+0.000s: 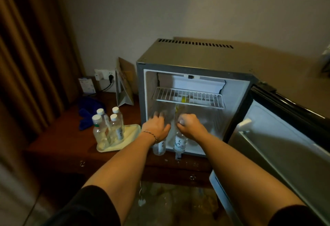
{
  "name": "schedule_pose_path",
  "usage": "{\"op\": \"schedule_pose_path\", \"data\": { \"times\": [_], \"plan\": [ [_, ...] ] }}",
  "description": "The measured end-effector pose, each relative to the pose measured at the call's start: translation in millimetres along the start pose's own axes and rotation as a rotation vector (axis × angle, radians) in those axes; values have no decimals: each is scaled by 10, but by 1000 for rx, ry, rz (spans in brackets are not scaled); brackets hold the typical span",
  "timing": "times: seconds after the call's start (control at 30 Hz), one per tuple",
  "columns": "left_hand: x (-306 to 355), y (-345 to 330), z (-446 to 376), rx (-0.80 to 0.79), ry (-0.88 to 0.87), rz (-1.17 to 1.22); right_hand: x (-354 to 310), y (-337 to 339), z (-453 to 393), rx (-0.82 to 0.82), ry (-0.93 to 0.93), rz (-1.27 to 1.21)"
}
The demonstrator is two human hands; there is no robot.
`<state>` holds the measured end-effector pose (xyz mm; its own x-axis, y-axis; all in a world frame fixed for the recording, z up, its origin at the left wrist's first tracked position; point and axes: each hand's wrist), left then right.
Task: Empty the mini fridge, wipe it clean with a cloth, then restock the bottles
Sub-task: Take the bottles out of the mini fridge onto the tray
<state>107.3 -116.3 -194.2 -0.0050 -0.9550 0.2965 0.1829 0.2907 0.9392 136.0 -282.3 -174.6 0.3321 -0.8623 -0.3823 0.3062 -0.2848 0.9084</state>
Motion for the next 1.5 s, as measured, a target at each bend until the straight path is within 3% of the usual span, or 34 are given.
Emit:
{"op": "schedule_pose_path", "data": {
  "times": [0.13, 0.47, 0.73, 0.83, 1.0, 1.17, 1.37, 1.5],
  "plan": [
    [-245, 149, 353, 89, 8, 25, -338, -27, 90, -61, 56, 29],
    [-1261, 444, 608, 138, 157, -16, -1247, -404, -304, -75, 199, -9],
    [-1868, 530, 385, 159, 144, -4, -1805, -624, -955, -192, 82, 30],
    [-1970, 598, 242, 118, 79, -43, -1846, -706, -1132, -200, 92, 8],
    [-2129, 560, -57, 113, 30, -46, -1781, -856, -1301, -46, 84, -33],
    [-2255, 408, -182, 106, 30, -114, -1778, -946, -1474, -104, 90, -16],
    [-2402, 246, -159, 106, 8, -151, -1733, -1246, -1604, -55, 89, 69],
    [-2443, 142, -140, 105, -8, -201, -1787, -1407, -1679, -84, 82, -11]
  ]
}}
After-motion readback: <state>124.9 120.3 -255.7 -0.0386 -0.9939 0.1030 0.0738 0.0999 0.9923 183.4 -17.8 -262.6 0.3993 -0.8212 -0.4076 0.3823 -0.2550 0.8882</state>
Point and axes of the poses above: each hand's wrist, its own z-axis away from the middle knuckle, its own y-axis out of the back of the hand, x = y × z, and after that the axes turned 11 degrees about -x, right-handed
